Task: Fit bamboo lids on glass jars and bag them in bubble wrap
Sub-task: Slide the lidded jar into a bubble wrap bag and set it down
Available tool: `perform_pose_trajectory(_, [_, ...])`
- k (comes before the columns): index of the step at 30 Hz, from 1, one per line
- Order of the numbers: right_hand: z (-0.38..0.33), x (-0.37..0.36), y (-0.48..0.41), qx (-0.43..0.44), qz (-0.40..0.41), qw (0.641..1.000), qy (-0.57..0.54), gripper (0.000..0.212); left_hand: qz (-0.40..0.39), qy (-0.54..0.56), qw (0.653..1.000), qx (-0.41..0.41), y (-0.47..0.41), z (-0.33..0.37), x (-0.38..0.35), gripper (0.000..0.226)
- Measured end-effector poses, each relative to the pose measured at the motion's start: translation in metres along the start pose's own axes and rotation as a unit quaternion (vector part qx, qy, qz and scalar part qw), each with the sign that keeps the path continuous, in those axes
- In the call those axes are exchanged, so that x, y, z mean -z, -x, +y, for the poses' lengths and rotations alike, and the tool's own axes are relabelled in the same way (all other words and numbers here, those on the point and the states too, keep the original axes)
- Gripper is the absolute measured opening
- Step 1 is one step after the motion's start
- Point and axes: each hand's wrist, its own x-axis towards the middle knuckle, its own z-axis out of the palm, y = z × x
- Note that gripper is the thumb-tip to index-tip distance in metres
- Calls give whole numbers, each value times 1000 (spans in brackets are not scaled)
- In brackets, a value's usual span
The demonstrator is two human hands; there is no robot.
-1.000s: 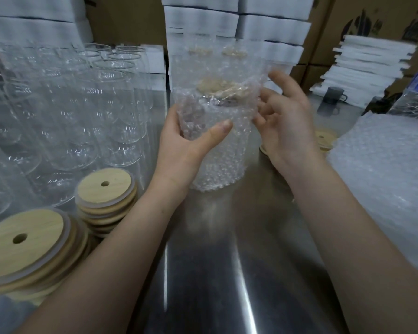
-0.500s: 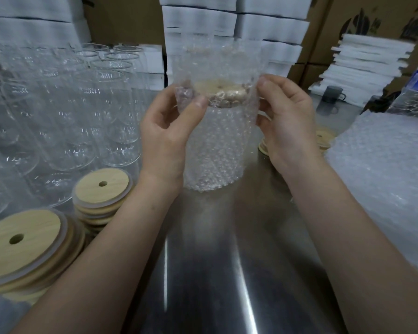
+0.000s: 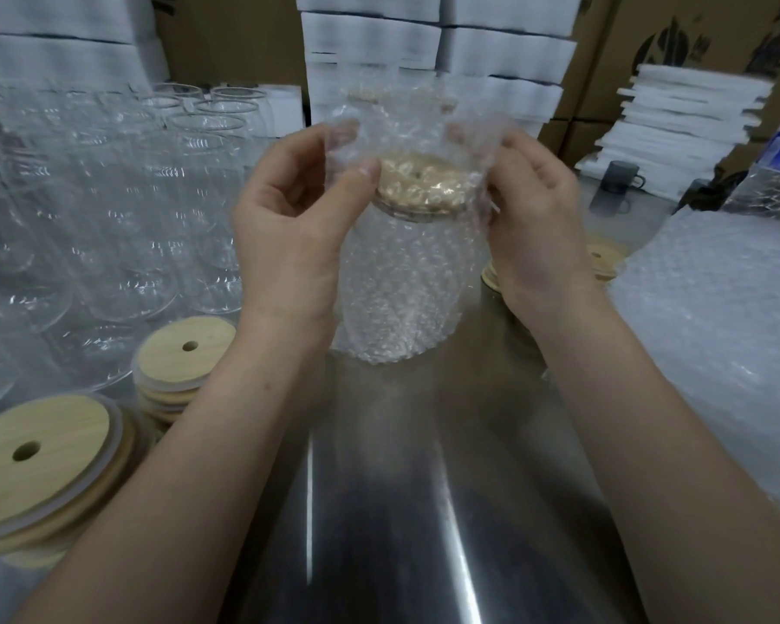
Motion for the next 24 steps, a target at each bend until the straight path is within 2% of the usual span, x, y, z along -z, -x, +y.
perform_pose_trajectory(2, [0, 0, 2, 17, 4, 1000, 6, 13, -4, 14, 1000, 7, 0, 1, -1, 11])
perform_pose_trajectory(4, [1, 0, 3, 24, 13, 1000, 4, 22, -1, 26, 999, 20, 0, 2, -1, 4])
perform_pose_trajectory(7, [2, 0, 3, 6, 46, 999, -11, 31, 16, 39, 998, 47, 0, 1, -1, 22])
perform_pose_trajectory(11, [3, -4, 5, -62, 69, 995, -36, 31, 46, 68, 992, 92, 0, 2, -1, 46])
perform_pose_trajectory(16, [3, -7, 5, -138, 65, 985, -75, 30, 107, 81, 984, 120, -3, 2, 3, 22])
perform_pose_trajectory(19, [3, -6, 5, -136, 60, 988, -51, 20, 114, 73, 983, 124, -3, 0, 4, 23])
perform_pose_trajectory(24, [7, -9, 9, -72, 79, 991, 83, 26, 124, 37, 982, 137, 1, -7, 0, 31])
